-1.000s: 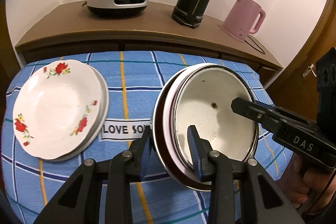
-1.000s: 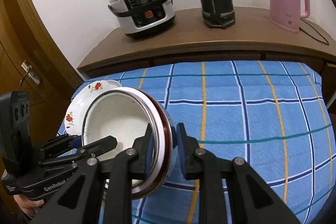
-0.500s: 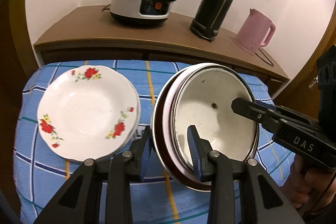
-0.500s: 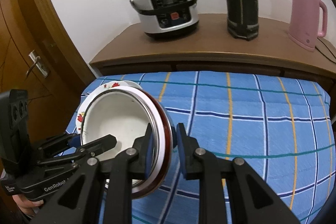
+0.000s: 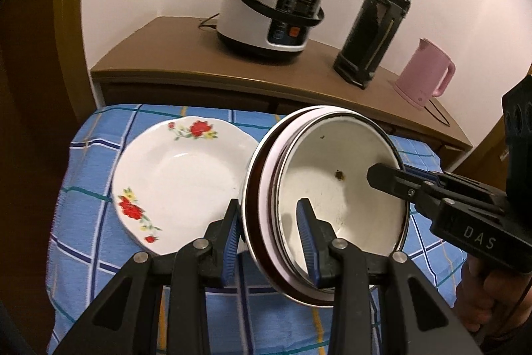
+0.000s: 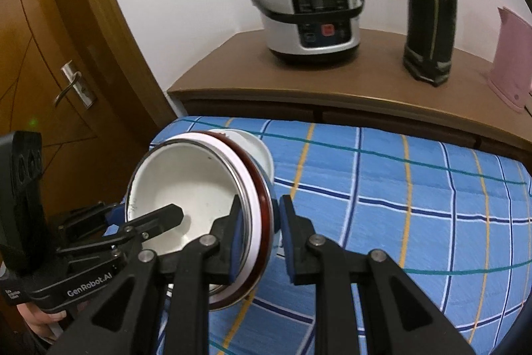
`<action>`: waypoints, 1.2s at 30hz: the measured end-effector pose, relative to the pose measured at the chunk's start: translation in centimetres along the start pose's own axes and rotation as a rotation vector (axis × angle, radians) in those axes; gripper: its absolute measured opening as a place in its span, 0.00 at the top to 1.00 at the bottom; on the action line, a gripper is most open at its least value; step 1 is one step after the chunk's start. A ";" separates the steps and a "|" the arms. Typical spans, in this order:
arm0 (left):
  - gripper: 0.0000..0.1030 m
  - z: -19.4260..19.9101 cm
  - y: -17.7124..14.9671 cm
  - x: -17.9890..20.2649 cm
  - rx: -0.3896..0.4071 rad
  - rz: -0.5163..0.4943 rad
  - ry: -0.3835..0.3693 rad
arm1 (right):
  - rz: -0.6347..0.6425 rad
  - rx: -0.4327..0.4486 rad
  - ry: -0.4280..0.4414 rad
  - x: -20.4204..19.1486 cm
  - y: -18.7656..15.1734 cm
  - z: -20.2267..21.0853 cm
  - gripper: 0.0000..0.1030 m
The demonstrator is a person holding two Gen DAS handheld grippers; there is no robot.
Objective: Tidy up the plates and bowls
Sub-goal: 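Carry the nested bowl stack over the red-flower plate stack with both tools, then lower the nested bowls onto the red-flower plate stack with both tools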
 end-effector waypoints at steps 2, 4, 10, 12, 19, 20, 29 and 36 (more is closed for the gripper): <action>0.65 0.2 0.0 -0.6 0.002 0.004 0.007 | 0.009 -0.003 0.004 -0.7 0.1 -0.3 0.80; 0.65 0.3 0.0 -1.1 0.004 0.007 0.015 | 0.016 -0.008 0.006 -1.1 0.2 -0.6 0.80; 0.65 0.8 0.0 -2.4 0.009 0.020 0.035 | 0.042 -0.022 0.010 -2.6 0.6 -1.4 0.80; 0.65 0.9 0.1 -2.7 0.011 0.022 0.040 | 0.050 -0.024 0.010 -2.9 0.6 -1.5 0.80; 0.65 1.1 0.4 -3.7 0.010 0.032 0.059 | 0.072 -0.039 0.009 -4.1 1.2 -2.5 0.80; 0.65 1.1 0.4 -3.9 0.010 0.033 0.060 | 0.076 -0.041 0.009 -4.3 1.2 -2.7 0.80; 0.65 0.7 1.1 -5.6 -0.004 0.037 0.092 | 0.107 -0.078 0.004 -5.6 1.9 -4.6 0.80; 0.65 -1.2 1.3 -7.6 -0.070 0.075 0.072 | 0.125 -0.134 -0.009 -6.3 2.7 -6.9 0.80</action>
Point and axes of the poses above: each gripper's, at about its wrist camera, not at the fingertips, and z roughly against the way its jaws point, x to its right, y to its top, the point moved 3 cm from there along -z, roughly the way its jaws point, and after that the axes turned 9 degrees about -z, right-handed, at the moved point
